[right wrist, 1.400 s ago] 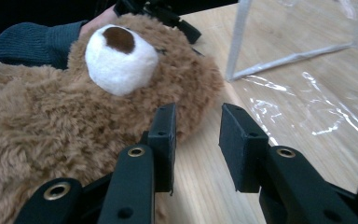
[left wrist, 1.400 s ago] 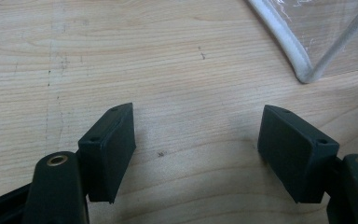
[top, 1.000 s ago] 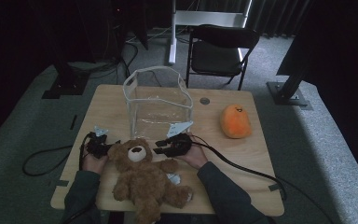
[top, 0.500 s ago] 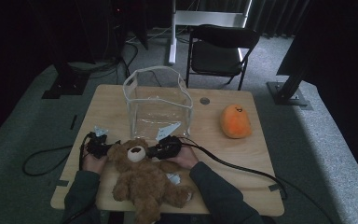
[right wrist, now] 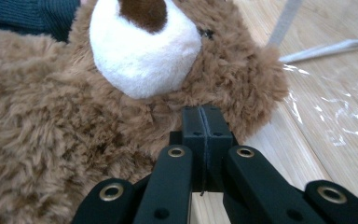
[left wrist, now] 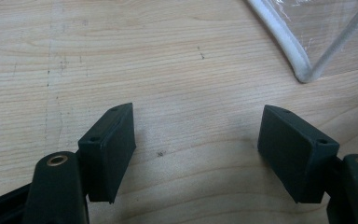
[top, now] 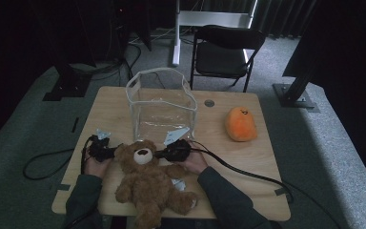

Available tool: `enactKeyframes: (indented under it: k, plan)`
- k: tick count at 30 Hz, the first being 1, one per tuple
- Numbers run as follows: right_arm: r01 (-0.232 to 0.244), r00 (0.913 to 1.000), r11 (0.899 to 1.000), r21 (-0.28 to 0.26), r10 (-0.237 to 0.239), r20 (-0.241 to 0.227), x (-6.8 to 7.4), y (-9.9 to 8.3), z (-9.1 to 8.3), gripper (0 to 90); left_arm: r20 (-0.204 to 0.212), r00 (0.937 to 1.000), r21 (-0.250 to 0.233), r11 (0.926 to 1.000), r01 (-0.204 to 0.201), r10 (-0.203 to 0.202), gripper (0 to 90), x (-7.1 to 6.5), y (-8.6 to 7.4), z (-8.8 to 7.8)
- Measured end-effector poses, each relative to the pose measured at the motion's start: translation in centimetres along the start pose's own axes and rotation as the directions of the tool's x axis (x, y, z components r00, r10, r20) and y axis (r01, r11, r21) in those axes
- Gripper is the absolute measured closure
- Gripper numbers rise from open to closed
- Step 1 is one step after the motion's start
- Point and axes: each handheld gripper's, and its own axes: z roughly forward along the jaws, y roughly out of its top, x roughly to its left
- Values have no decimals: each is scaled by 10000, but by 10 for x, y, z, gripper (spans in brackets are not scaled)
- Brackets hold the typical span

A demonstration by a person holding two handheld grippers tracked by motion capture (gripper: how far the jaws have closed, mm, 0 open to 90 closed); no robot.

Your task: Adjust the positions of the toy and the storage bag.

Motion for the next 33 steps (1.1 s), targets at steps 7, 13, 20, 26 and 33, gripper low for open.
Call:
enactKeyframes:
  k: [7,13,20,26,33]
  plan:
    - [-117,9987,9999,-92,121,488,2,-14,-25,900,7,10000,10,10000,2,-2,280,0,0,0]
    - [-188,9946,9997,-182,205,1021,7,-27,-50,900,13,10000,2,10000,13,-13,280,0,0,0]
    - [-439,9834,9984,-351,494,1748,14,-46,-86,900,14,10000,1,10000,6,-6,280,0,0,0]
    - [-748,9693,9962,-454,833,2313,22,-63,-114,900,10,10000,1,10000,9,-9,280,0,0,0]
    - [-787,9727,9940,-759,932,2127,24,-63,-120,656,-1,10000,4,10000,15,-15,280,-1,0,0]
